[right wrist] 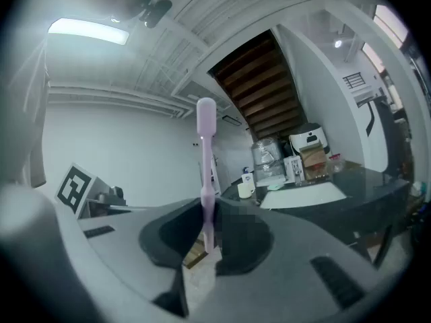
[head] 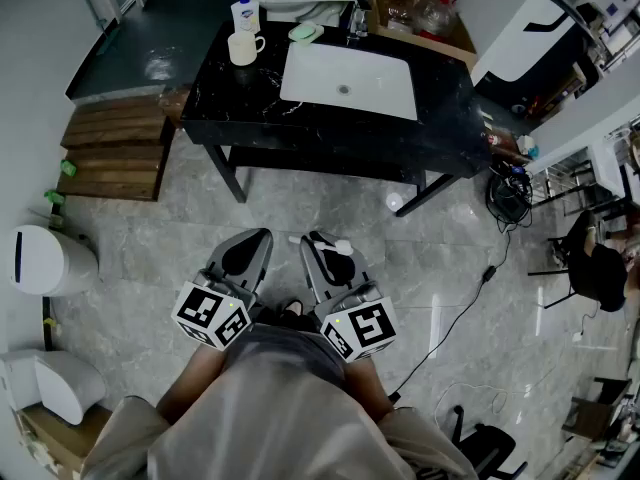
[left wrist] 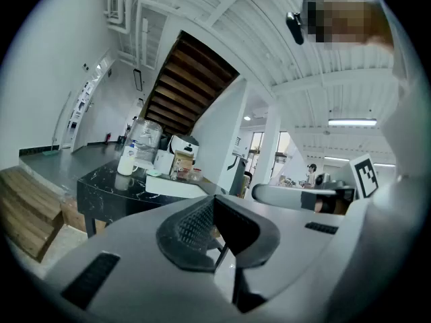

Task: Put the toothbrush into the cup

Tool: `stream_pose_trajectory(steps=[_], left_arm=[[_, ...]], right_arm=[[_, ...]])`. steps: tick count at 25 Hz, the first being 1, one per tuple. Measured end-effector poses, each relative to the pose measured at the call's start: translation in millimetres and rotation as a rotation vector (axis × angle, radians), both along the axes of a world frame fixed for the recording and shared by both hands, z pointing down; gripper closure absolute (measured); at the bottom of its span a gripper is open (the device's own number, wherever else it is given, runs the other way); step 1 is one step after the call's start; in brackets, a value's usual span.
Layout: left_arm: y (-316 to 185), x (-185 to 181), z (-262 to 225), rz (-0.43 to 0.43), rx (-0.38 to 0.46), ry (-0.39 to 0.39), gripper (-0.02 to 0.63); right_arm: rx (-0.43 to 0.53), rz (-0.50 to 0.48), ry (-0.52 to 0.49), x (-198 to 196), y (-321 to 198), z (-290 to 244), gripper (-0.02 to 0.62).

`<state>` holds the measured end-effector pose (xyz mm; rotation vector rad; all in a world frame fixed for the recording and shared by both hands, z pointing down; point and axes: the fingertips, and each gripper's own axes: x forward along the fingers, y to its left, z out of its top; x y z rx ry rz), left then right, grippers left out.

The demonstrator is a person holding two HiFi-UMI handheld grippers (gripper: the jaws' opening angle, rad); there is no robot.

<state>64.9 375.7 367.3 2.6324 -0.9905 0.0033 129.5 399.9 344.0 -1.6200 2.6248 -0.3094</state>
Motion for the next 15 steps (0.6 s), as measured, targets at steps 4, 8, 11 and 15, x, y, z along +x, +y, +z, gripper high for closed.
stream_pose_trajectory(steps=[4, 8, 11, 15], left_arm=[[3.1, -5.3, -0.5, -0.010, 0.007, -0.006, 0.597], [7.2, -13.0, 2.2, -0.018, 0.000, -0.016, 0.597], [12.0, -20.1, 6.0, -0.029, -0.013, -0.026, 0.597], [16.3, -28.1, 17.0, -0.034, -0.052, -0.046, 0.597]], right_arm=[[-0.030, -0.001, 0.008, -4.3, 0.9, 5.8, 0.538], [-0.036, -0.013, -0.004, -9.3, 3.7, 9.4, 0.538], [-0.040, -0.034, -0.004, -15.0, 6.1, 11.9, 0.538], [-0.057, -0.052, -0.024, -19.2, 4.5, 18.1, 0.538]])
